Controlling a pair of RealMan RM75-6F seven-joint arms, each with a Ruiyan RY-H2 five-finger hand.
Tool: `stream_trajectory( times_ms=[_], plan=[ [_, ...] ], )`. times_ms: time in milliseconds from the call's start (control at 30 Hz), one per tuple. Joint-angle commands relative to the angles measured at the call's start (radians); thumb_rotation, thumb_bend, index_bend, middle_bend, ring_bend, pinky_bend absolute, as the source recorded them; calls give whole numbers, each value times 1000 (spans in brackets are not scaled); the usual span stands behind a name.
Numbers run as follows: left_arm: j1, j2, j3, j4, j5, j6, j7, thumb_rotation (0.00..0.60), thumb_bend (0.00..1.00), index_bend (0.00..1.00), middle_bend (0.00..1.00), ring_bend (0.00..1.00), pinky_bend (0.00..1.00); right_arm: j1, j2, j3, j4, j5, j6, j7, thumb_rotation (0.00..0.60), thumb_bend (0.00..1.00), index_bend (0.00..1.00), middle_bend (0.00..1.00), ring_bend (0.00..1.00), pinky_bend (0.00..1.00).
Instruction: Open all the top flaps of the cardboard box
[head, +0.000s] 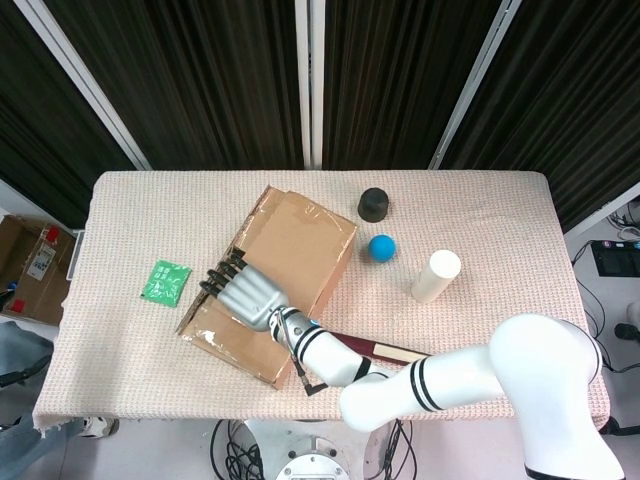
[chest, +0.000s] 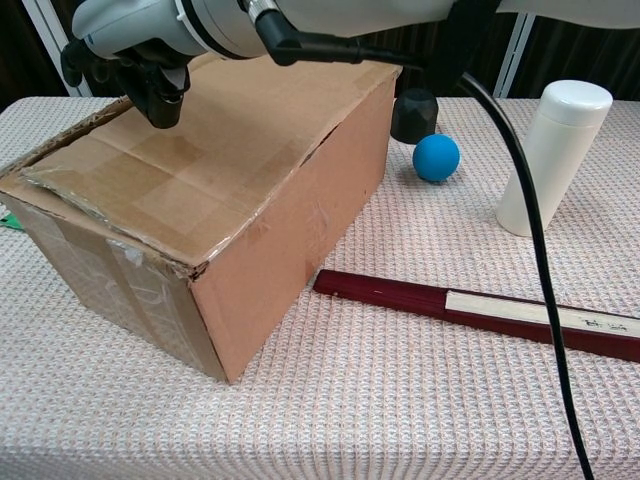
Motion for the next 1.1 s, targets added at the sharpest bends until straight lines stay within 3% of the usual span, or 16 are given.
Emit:
stream_trajectory(
  times_ms=[33, 600, 1100],
  plan=[
    [-1, -3, -5, 4, 4, -3, 10, 478, 0, 126, 150, 75, 181, 6, -3, -6, 10, 0, -8, 6, 600, 988, 1, 56, 0, 0],
    [16, -5, -24, 24, 5, -7, -26, 480, 0, 125, 150, 74, 182, 56, -30, -45, 61, 50, -16, 10, 600, 1000, 80, 106, 0, 0],
    [29, -10, -30, 21, 8, -9, -19, 480, 0, 126, 149, 75, 182, 30, 7, -64, 17, 6, 25, 33, 600, 1000, 190, 226, 0, 0]
  ],
)
